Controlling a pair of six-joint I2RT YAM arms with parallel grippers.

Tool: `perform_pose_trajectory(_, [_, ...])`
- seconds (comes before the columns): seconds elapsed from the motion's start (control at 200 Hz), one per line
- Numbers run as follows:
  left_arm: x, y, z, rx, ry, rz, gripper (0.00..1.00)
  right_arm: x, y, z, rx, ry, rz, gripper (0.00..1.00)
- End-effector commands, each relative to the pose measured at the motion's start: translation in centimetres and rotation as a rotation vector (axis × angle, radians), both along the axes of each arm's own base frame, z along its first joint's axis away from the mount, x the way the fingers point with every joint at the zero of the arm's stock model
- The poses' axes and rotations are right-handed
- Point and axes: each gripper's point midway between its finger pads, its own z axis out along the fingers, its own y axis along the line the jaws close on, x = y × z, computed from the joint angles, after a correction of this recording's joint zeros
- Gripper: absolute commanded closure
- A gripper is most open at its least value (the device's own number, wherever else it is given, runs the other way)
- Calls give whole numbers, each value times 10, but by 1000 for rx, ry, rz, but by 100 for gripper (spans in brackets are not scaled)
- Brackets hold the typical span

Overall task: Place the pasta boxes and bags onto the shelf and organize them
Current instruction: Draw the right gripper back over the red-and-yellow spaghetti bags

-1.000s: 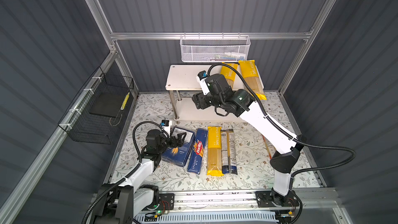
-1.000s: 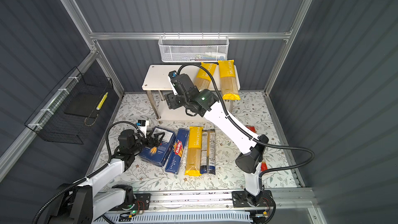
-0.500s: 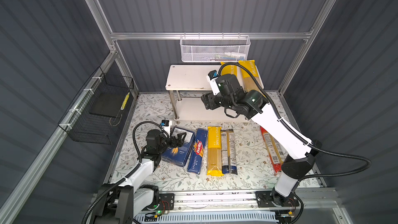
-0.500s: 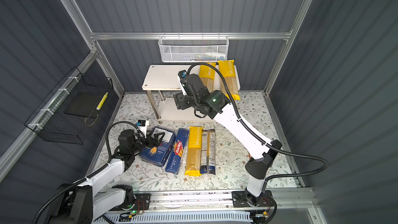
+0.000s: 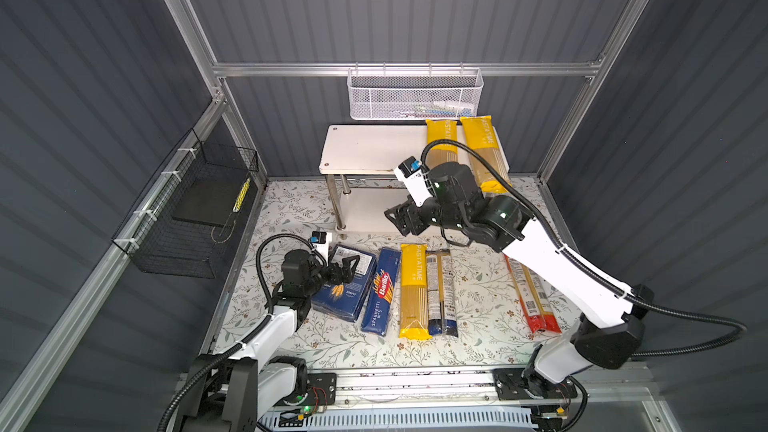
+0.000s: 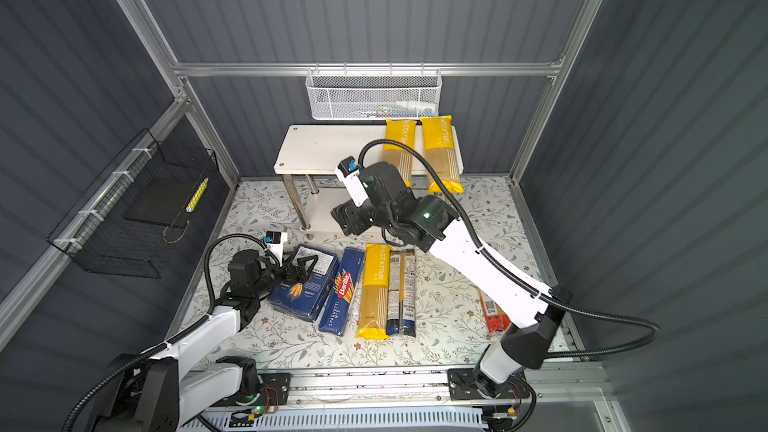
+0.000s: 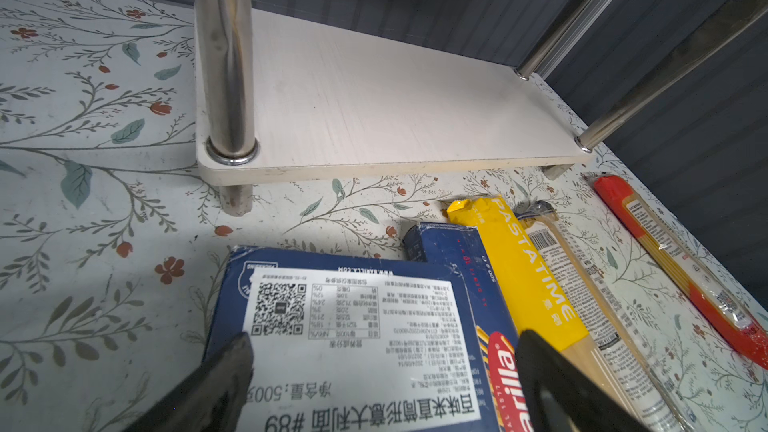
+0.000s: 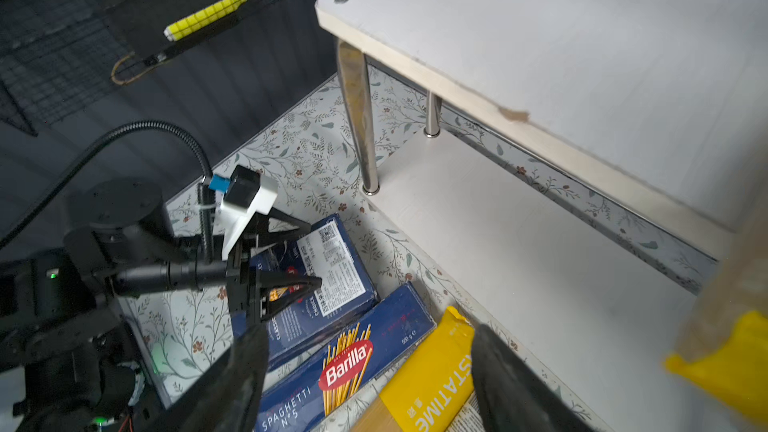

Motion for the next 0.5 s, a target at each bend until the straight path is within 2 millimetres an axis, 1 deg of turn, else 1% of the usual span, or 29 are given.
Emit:
perform_pose_trajectory(0.0, [2, -3, 7, 8, -19, -11, 1, -19, -6, -5, 1, -25, 55, 21])
perform_pose_trajectory(0.1, [2, -2, 7, 9, -21, -9, 1, -27, -22, -35, -3, 19, 4, 19])
perform_pose_trajectory(0.195, [2, -3, 6, 8, -16, -11, 1, -29, -45, -68, -11, 56, -89, 15])
perform_pose_trajectory(0.28, [3, -3, 6, 9, -17, -11, 1, -30, -65, -97, -38, 91, -183, 15])
perform_pose_trajectory(0.35, [3, -3, 6, 8, -15, -11, 1, -29, -90, -119, -100, 126, -288, 12])
perform_pose_trajectory(0.415, [3, -3, 6, 8, -16, -11, 1, -28, -115, -134, -154, 148, -390, 8])
perform_pose_trajectory(0.495, [3, -3, 6, 10, -15, -11, 1, -26, -142, -150, -193, 176, -488, 6])
